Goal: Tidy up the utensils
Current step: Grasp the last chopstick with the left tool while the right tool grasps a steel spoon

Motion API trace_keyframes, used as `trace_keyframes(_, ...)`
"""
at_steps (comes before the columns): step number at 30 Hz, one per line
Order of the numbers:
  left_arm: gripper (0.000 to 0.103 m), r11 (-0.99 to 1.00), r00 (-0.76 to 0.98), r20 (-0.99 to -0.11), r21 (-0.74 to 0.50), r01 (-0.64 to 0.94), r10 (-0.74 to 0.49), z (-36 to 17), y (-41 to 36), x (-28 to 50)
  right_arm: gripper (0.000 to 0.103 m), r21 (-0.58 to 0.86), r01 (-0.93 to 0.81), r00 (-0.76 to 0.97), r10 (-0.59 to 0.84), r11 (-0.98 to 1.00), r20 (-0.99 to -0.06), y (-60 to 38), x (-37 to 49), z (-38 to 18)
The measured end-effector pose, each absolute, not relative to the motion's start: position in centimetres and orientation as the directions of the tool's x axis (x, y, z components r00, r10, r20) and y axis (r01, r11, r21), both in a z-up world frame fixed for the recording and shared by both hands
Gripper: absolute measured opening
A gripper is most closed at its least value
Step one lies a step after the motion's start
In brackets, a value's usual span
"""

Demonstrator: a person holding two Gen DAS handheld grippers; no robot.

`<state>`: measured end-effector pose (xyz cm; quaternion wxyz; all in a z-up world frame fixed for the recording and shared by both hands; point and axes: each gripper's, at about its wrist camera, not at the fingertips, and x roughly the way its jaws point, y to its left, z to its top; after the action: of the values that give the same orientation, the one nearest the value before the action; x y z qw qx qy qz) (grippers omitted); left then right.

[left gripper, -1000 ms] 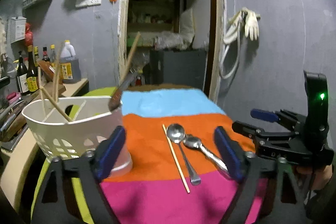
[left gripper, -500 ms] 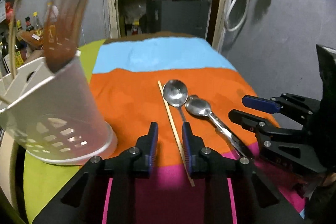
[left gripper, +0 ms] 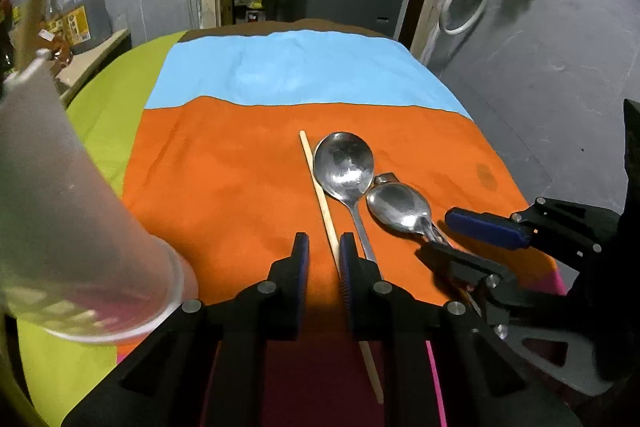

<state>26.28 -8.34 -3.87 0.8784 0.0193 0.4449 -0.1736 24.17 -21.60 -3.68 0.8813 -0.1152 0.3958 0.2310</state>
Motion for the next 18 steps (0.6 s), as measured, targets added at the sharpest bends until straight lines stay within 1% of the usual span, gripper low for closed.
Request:
trace_keyframes(6,0.012,0.932,0.507,-0.801,-0.165,0.324,-0.318,-4.5,-8.1,27.4,0.023,-0.038,-0.507,0.560,0.296,0.861,-0.774,-20.9,24.9,-4.2)
trace_keyframes(9,0.012,0.931,0.496,-0.809,-0.163,0.327,-0.316,-4.5,-8.3,27.6,0.023,-0.048,-0.504,0.559,0.283,0.862,-0.779,-20.6,25.5,-4.3)
trace_keyframes(12,0.012,0.932,0.486,-0.817,-0.160,0.326,-0.310,-4.5,-8.6,28.1,0.019,-0.055,-0.507,0.557,0.278,0.860,-0.783,-20.3,25.8,-4.4)
trace_keyframes(13,0.010,0.933,0.480,-0.821,-0.162,0.322,-0.308,-4.5,-8.6,28.3,0.017,-0.058,-0.506,0.560,0.276,0.861,-0.781,-20.2,25.7,-4.3)
trace_keyframes(14,0.005,0.933,0.473,-0.825,-0.166,0.318,-0.308,-4.5,-8.5,28.5,0.017,-0.058,-0.505,0.563,0.277,0.861,-0.779,-20.2,25.7,-4.3)
trace_keyframes(18,0.004,0.934,0.456,-0.832,-0.190,0.302,-0.316,-4.4,-8.2,28.7,0.016,-0.035,-0.499,0.565,0.294,0.866,-0.771,-20.6,25.8,-4.1)
